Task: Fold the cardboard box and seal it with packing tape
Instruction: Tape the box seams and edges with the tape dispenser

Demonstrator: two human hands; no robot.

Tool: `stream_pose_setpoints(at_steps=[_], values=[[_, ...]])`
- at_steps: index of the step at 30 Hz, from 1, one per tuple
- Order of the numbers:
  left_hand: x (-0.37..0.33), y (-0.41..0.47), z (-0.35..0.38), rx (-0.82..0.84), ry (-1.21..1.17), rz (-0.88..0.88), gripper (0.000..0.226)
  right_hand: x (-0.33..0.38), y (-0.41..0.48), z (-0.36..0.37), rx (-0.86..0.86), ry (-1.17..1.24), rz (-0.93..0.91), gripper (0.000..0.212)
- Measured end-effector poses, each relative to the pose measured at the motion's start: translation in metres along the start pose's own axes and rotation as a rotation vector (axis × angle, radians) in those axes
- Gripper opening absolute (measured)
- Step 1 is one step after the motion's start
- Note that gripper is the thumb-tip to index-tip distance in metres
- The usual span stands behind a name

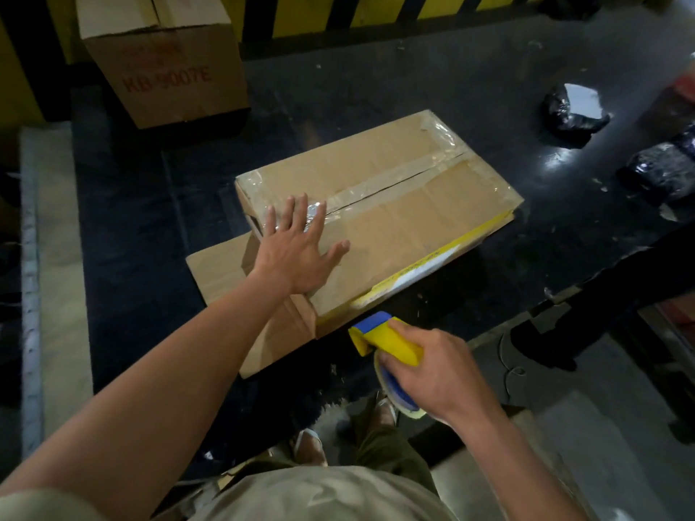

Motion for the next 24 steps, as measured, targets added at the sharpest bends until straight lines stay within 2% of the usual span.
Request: stream_pose_setpoints(at_steps=[7,15,20,24], values=[[0.006,-0.003,-0.007,0.016,0.027,-0.007,0.085,-0.009,0.009,-0.053,-0.215,0.073,-0.041,0.059],[-0.062,0.026,-0.023,0.017,0.005,-0.034,0.061,-0.04,0.048,-0.116,-0.283,0.105,-0.106,0.074],[-0.131,0.075,-0.041,0.016,-0.015,0.016,0.063,-0.086,0.068,-0.168,-0.31,0.107,-0.102,0.063],[-0.186,0.121,-0.047,0.04,-0.017,0.072,0.065,-0.135,0.083,-0.212,-0.401,0.235,-0.038,0.051]])
Point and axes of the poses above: each hand's wrist, its own y-axis towards the middle knuckle, its own z-axis out of the palm, x = y × z, the point moved 1 cm from there along y, towards the middle knuckle, and after that the axes turned 13 degrees about x, right-handed, at the moved point
